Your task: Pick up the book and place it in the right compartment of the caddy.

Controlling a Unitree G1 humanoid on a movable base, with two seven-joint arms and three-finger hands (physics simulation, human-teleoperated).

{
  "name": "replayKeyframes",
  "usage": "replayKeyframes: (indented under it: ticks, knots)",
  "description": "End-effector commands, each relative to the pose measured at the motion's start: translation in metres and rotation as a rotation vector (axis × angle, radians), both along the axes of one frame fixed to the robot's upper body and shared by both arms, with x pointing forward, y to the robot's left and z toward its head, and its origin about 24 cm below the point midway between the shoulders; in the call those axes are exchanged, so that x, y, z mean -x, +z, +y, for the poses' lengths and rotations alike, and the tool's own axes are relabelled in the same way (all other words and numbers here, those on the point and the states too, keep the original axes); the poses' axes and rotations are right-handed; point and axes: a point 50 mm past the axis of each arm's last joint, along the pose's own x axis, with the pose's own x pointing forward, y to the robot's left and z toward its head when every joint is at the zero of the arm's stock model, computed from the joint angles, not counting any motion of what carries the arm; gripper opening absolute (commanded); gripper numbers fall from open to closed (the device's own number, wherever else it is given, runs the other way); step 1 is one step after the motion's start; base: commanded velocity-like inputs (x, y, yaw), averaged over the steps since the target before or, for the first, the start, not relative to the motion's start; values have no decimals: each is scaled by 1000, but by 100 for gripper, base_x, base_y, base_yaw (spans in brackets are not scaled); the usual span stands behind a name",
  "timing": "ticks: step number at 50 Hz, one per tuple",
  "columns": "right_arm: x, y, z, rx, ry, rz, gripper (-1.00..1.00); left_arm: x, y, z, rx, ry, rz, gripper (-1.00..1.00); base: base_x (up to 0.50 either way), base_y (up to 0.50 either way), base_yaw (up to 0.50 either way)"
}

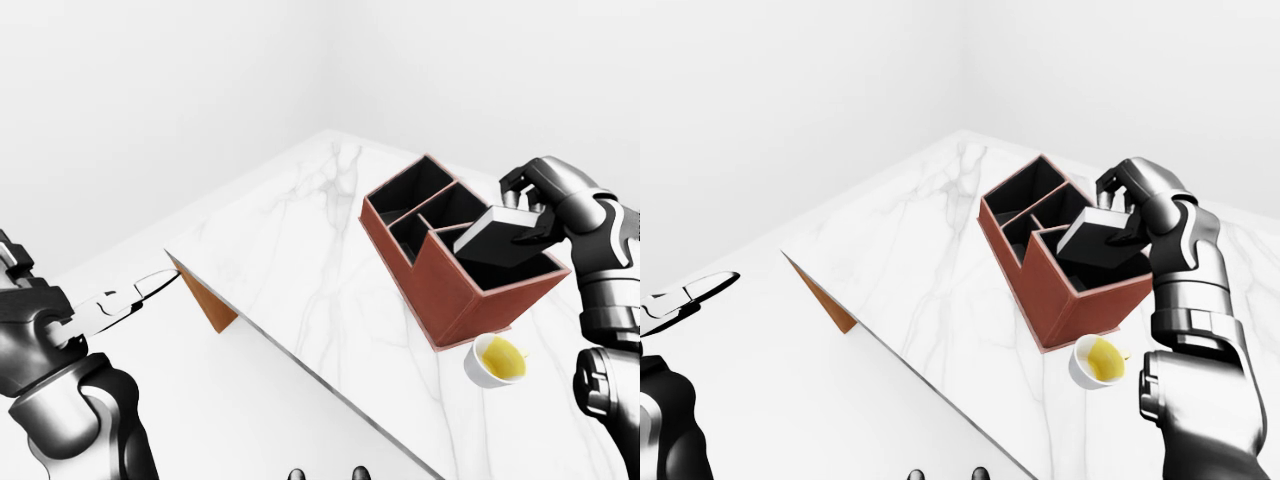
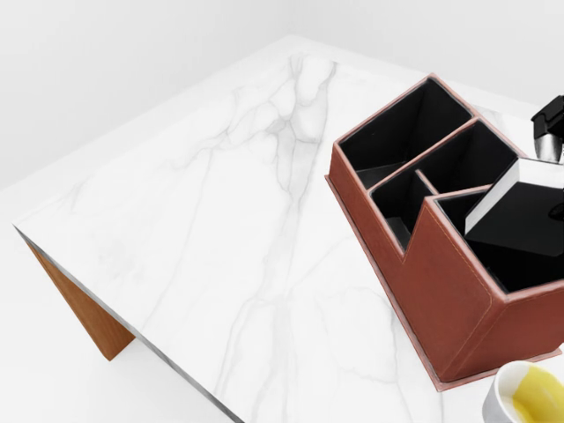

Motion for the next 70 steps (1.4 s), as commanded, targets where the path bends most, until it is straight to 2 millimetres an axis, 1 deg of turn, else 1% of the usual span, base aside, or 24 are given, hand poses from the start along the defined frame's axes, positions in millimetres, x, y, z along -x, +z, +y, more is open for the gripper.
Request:
replayKeyframes:
  ticks: [1, 21, 29, 51, 70]
  knots:
    - [-4, 1, -3, 0, -38, -22, -100, 0, 0, 0, -1, 0, 0, 100, 0, 0, 0]
    - [-6, -9, -10, -5, -88, 4, -100, -1, -1, -1, -1, -1, 0, 100, 0, 0, 0]
    - [-8, -16, -13, -4, -114, 21, -100, -1, 0, -1, -2, -1, 0, 100, 0, 0, 0]
    - [-12, -24, -8, 2, -129, 35, -100, -1, -1, 0, -3, -1, 2, 100, 0, 0, 0]
    - [-15, -35, -3, 6, -135, 58, -100, -1, -1, -1, -3, -1, 2, 100, 0, 0, 0]
